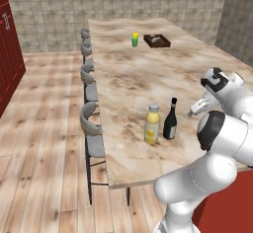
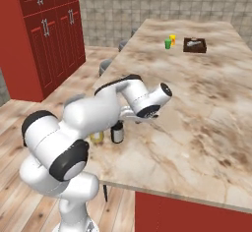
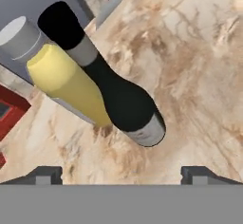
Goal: Place the drinks on the dining counter in a tight cluster.
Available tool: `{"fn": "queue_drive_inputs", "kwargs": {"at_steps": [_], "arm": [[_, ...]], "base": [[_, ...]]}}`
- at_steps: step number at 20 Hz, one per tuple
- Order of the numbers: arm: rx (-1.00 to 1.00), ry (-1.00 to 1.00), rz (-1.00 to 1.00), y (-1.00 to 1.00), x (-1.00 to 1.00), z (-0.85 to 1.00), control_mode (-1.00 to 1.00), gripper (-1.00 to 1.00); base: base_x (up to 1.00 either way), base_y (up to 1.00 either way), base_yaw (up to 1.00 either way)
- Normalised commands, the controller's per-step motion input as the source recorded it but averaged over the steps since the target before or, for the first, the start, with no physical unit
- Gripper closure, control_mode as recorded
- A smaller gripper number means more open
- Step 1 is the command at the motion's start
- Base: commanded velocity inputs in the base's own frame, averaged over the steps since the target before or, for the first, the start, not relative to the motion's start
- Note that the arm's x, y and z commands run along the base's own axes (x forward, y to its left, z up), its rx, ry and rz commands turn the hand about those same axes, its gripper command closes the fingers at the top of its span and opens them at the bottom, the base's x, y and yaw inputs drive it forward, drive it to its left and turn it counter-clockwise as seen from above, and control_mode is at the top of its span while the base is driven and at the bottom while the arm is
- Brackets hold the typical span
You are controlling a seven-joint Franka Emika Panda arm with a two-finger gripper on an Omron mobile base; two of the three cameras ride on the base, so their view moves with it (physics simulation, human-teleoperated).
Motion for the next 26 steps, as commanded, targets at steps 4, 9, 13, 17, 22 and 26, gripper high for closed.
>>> {"fn": "queue_drive_inputs", "kwargs": {"at_steps": [4,9,13,17,22,26], "arm": [[0.00,0.10,-0.35,-0.26,-0.67,0.00,-1.00,-1.00],[-0.11,0.02,-0.29,0.17,-0.41,0.02,-1.00,-1.00],[-0.24,0.12,-0.12,0.40,-0.34,0.21,-1.00,-1.00],[-0.19,0.17,-0.11,0.19,-0.55,0.25,-1.00,-1.00],[-0.15,0.02,-0.13,0.39,-0.53,0.17,-1.00,-1.00],[-0.10,-0.06,-0.07,0.74,-0.43,0.31,-1.00,-1.00]], "base": [[0.00,0.00,0.00],[0.00,0.00,0.00],[0.00,0.00,0.00],[0.00,0.00,0.00],[0.00,0.00,0.00],[0.00,0.00,0.00]]}}
